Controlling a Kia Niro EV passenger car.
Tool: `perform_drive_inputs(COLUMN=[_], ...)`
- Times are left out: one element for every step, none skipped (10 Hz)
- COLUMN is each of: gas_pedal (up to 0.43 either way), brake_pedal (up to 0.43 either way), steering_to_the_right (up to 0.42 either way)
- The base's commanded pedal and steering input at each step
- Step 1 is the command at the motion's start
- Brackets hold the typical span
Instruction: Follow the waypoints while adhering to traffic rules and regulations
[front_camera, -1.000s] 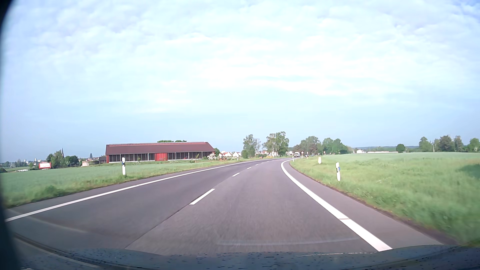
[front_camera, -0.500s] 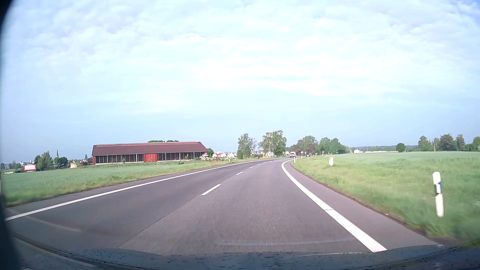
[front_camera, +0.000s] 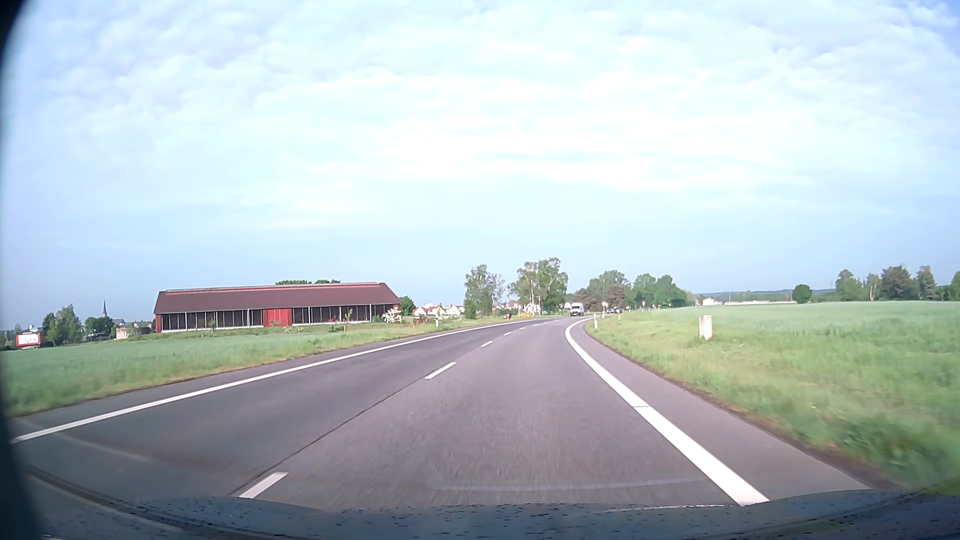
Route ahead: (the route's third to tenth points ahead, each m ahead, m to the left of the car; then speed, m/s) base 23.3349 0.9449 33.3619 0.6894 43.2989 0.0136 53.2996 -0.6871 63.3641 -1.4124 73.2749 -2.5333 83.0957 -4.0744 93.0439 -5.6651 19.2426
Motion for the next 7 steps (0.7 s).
perform_drive_inputs(gas_pedal=[0.15,0.15,0.15,0.15,0.15,0.15,0.15], brake_pedal=[0.0,0.0,0.0,0.0,0.0,0.0,0.0], steering_to_the_right=[0.005,0.006,0.007,0.007,0.008,0.008,0.008])
